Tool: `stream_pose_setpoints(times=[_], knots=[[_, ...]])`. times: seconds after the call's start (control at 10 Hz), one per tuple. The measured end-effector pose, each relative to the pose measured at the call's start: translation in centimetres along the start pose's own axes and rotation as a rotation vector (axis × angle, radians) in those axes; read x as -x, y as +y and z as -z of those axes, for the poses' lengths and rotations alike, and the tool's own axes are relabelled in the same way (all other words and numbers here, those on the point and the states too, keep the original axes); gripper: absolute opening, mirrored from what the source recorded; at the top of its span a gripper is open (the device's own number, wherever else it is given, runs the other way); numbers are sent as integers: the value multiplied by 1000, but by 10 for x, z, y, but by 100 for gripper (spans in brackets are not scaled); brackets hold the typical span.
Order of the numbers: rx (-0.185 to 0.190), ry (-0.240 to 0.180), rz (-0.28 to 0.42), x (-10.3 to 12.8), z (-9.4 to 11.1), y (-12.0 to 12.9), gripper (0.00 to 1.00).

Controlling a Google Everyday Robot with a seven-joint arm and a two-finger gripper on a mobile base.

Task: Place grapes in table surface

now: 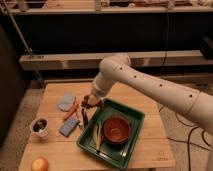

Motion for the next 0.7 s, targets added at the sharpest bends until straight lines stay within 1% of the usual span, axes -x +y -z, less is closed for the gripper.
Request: stream_pose_setpoints(times=[0.1,0.2,0.3,0.4,0.5,0.6,0.7], knots=[[4,-13,19,3,-4,-15,0],[11,-31,56,1,-15,-40,0],[16,-41,89,-6,-23,-59,0],[17,-47,122,-16,-31,-78,0],[12,-48,166,-34,-42,-105,0],[7,-48,203,-50,-49,-126,0],[-9,-44,245,-68,-55,-154,0]])
